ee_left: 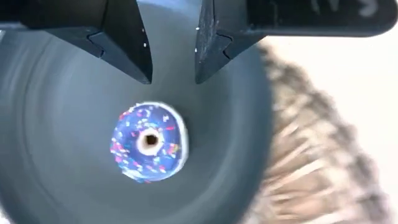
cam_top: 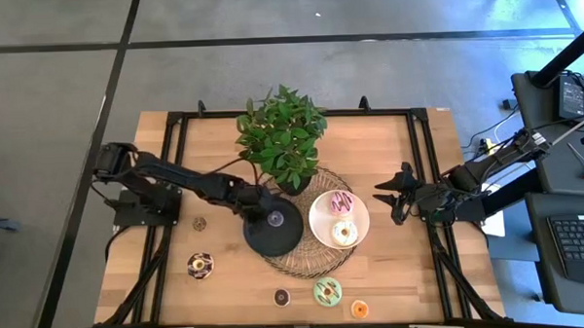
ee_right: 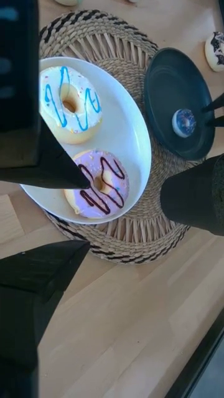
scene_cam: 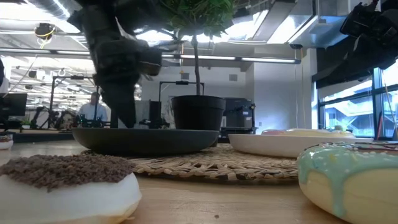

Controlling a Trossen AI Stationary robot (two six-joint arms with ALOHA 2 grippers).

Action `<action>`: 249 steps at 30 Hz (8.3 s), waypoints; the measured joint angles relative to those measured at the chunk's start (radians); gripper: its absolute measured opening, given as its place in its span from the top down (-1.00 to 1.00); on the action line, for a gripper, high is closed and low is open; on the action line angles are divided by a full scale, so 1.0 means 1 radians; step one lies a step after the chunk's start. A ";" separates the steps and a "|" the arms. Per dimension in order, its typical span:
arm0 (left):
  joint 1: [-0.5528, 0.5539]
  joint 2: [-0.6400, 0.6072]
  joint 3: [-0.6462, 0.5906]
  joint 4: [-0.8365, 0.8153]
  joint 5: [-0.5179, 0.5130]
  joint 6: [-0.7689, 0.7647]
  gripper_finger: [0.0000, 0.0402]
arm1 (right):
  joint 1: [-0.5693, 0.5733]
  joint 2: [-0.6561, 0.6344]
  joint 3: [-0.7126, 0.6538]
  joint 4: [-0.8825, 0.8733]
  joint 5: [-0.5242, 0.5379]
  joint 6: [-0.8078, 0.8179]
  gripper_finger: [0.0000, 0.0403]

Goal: Pick & Place donuts
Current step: Put the small light brown donut on the black plate

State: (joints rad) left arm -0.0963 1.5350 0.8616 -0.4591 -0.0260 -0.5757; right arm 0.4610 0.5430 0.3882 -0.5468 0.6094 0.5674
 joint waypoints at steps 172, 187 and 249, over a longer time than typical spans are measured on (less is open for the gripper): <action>-0.130 0.246 0.257 -0.242 -0.103 -0.144 0.73 | 0.000 0.006 0.000 0.004 0.026 0.004 0.28; -0.130 0.246 0.256 -0.242 -0.114 -0.144 0.43 | 0.000 0.006 0.000 0.003 0.026 0.003 0.28; -0.097 0.245 0.256 -0.270 -0.110 -0.162 -0.07 | -0.115 0.644 0.000 1.150 -0.268 -0.521 0.28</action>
State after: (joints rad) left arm -0.1933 1.7805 1.1175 -0.7292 -0.1364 -0.7382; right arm 0.3461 1.1868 0.3885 0.6036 0.3410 0.0461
